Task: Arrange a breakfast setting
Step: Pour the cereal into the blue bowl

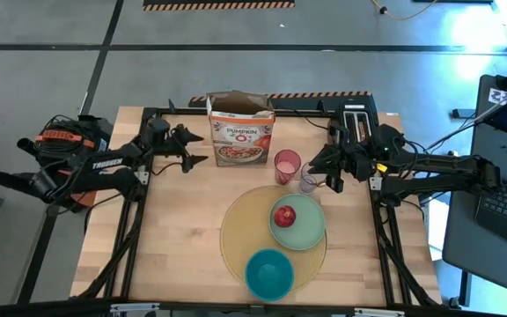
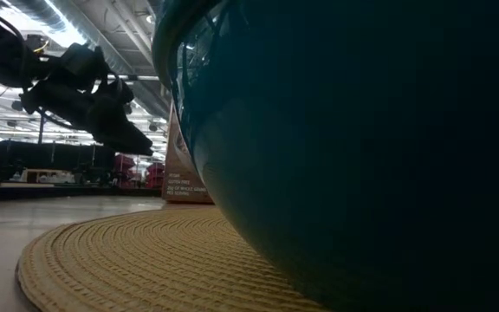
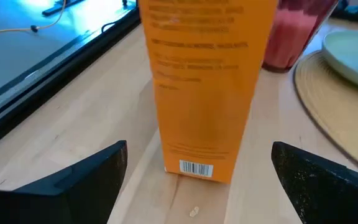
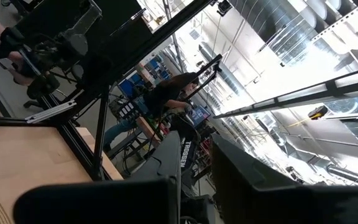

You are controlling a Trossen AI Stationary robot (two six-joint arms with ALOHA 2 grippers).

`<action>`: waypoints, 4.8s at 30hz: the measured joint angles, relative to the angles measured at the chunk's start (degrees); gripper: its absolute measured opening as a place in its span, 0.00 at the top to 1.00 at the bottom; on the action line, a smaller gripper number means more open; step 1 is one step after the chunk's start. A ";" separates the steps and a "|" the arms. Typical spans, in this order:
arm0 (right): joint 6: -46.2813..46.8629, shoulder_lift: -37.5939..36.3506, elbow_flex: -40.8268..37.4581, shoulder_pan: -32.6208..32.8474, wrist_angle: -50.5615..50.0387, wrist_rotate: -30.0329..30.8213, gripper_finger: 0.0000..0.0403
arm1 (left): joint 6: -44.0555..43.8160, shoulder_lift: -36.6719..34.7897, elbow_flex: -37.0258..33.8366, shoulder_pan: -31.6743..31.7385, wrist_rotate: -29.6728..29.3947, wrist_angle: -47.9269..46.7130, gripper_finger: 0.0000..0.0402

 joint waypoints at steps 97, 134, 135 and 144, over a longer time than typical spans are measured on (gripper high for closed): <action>-0.05 0.00 0.00 0.00 0.77 0.11 0.86 | -11.42 31.27 5.31 -17.86 -11.43 33.67 0.26; -0.07 -0.02 0.00 0.00 -0.39 0.09 0.86 | -8.62 27.37 5.16 -17.12 -9.49 33.01 0.32; -0.06 -0.02 0.00 0.00 -0.45 0.09 0.86 | -8.31 26.65 5.16 -16.89 -9.52 32.91 0.32; -0.04 -0.02 0.00 0.00 -0.54 -0.06 0.86 | -5.61 19.13 5.16 -14.50 -9.53 27.57 0.32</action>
